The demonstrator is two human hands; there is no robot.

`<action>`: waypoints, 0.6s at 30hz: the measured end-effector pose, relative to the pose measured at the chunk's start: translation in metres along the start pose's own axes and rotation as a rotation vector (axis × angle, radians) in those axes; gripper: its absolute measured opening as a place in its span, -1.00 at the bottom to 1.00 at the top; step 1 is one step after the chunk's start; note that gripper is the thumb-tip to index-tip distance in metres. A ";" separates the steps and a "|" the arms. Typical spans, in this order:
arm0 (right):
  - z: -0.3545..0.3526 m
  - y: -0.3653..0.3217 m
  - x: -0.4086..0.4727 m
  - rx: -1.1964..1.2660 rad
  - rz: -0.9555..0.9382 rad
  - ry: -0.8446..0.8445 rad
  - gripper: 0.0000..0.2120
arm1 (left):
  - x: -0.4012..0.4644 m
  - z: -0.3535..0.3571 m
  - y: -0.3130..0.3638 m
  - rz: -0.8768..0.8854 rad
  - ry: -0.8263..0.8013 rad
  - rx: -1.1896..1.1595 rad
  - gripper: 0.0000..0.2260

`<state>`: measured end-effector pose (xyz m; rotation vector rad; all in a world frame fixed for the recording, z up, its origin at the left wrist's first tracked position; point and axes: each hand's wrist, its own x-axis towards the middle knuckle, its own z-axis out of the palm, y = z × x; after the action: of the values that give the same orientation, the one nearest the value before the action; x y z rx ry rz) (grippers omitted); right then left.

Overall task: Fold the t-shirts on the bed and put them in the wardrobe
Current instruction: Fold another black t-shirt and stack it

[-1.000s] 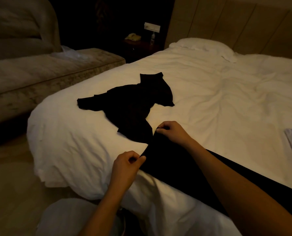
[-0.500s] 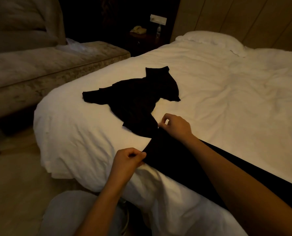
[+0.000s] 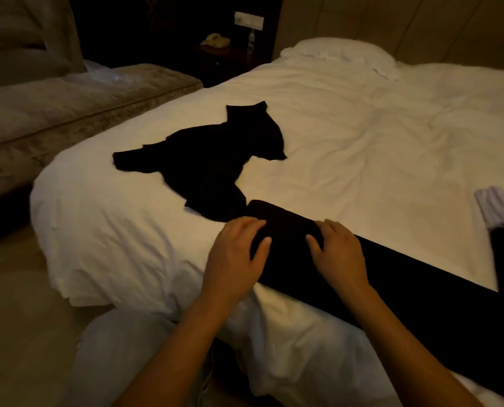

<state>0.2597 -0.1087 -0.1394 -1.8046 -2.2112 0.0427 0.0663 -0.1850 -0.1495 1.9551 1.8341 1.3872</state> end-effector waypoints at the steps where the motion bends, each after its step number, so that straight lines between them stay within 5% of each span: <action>1: -0.001 0.010 -0.009 -0.017 0.034 -0.016 -0.52 | 0.001 0.006 0.011 0.042 -0.067 0.022 -0.54; 6: -0.020 0.067 -0.050 -0.058 0.172 0.005 -0.47 | -0.001 0.040 0.070 0.110 -0.504 0.059 -0.39; 13: -0.039 0.140 -0.097 -0.087 0.291 0.021 -0.46 | -0.007 0.104 0.124 0.242 -0.665 0.221 -0.45; 18: -0.056 0.190 -0.126 -0.102 0.439 0.047 -0.43 | -0.017 0.149 0.150 0.297 -0.715 0.340 -0.21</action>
<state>0.4767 -0.1977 -0.1495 -2.2878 -1.7752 -0.0226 0.2777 -0.1669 -0.1481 2.5107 1.5255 0.3046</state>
